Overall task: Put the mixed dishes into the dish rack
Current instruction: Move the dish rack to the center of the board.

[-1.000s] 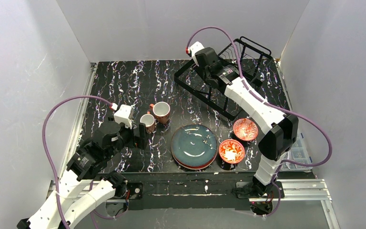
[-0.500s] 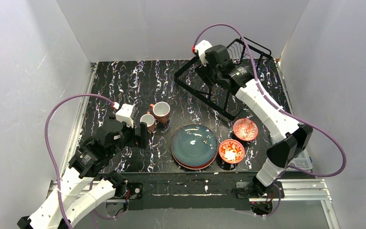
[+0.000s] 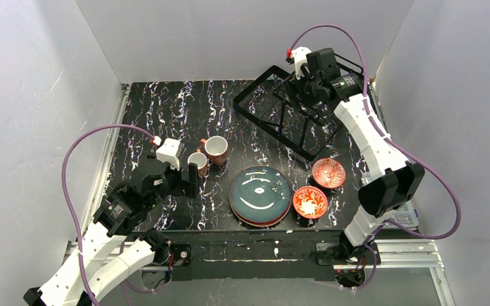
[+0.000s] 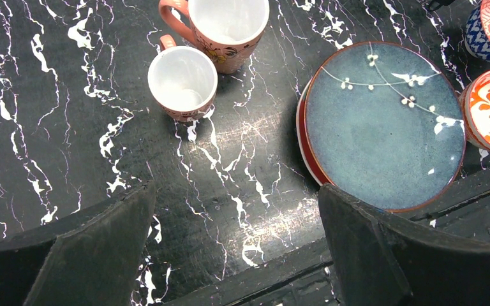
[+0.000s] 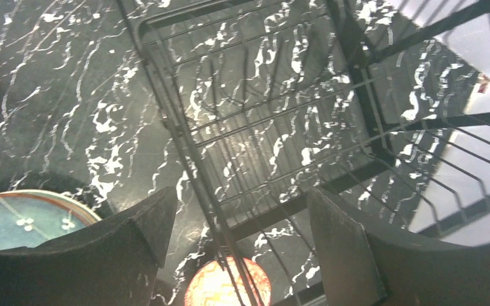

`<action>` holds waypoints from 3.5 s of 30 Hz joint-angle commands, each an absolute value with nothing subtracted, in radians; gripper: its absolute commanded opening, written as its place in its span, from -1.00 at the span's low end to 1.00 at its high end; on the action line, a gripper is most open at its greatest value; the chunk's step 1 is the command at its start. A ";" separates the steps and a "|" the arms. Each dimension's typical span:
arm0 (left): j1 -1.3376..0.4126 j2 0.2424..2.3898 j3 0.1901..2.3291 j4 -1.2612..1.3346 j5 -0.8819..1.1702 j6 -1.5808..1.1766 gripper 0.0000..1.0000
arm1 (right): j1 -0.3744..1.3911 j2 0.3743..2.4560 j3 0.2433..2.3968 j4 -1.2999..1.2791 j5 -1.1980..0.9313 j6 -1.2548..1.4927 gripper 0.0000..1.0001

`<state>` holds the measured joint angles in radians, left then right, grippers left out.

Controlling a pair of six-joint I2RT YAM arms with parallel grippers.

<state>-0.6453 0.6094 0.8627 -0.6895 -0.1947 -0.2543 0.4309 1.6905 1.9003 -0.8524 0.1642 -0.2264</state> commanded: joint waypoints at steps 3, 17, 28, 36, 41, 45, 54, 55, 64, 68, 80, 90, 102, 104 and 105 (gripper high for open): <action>-0.650 0.609 0.862 -0.701 -0.188 -0.249 0.99 | 0.426 1.706 1.933 -0.872 0.025 -0.183 0.65; -0.650 0.617 0.861 -0.698 -0.177 -0.248 0.99 | 0.423 1.768 1.929 -0.915 0.027 -0.169 0.24; -0.650 0.618 0.862 -0.697 -0.179 -0.247 0.99 | 0.425 1.772 1.912 -0.922 -0.032 -0.161 -0.31; -0.650 0.612 0.861 -0.700 -0.181 -0.247 0.99 | 0.440 1.769 1.909 -0.919 -0.036 -0.144 -0.77; -0.650 0.612 0.862 -0.700 -0.181 -0.247 0.99 | 0.465 1.752 1.897 -0.868 -0.013 -0.107 -0.97; -0.650 0.609 0.862 -0.701 -0.182 -0.247 0.99 | 0.482 1.734 1.870 -0.802 0.016 -0.056 -0.97; -0.650 0.606 0.862 -0.701 -0.184 -0.247 0.99 | 0.512 1.738 1.880 -0.705 0.062 0.054 -0.97; -0.650 0.605 0.862 -0.701 -0.184 -0.248 0.99 | 0.517 1.740 1.882 -0.698 0.071 0.063 -0.97; -0.650 0.601 0.862 -0.701 -0.179 -0.247 0.99 | 0.586 1.765 1.894 -0.623 0.181 0.152 -0.97; -0.650 0.601 0.862 -0.701 -0.176 -0.247 0.99 | 0.621 1.788 1.914 -0.597 0.234 0.193 -0.97; -0.650 0.600 0.861 -0.700 -0.169 -0.247 0.99 | 0.704 1.843 1.943 -0.528 0.351 0.301 -0.97; -0.650 0.597 0.861 -0.700 -0.165 -0.247 0.99 | 0.738 1.906 2.009 -0.472 0.390 0.388 -0.97; -0.650 0.586 0.861 -0.700 -0.163 -0.247 0.99 | 0.802 1.991 2.086 -0.433 0.471 0.470 -0.97; -0.650 0.584 0.862 -0.700 -0.164 -0.247 0.99 | 0.813 1.996 2.086 -0.421 0.490 0.487 -0.97; -0.650 0.583 0.862 -0.699 -0.164 -0.247 0.99 | 0.819 2.002 2.087 -0.416 0.501 0.496 -0.97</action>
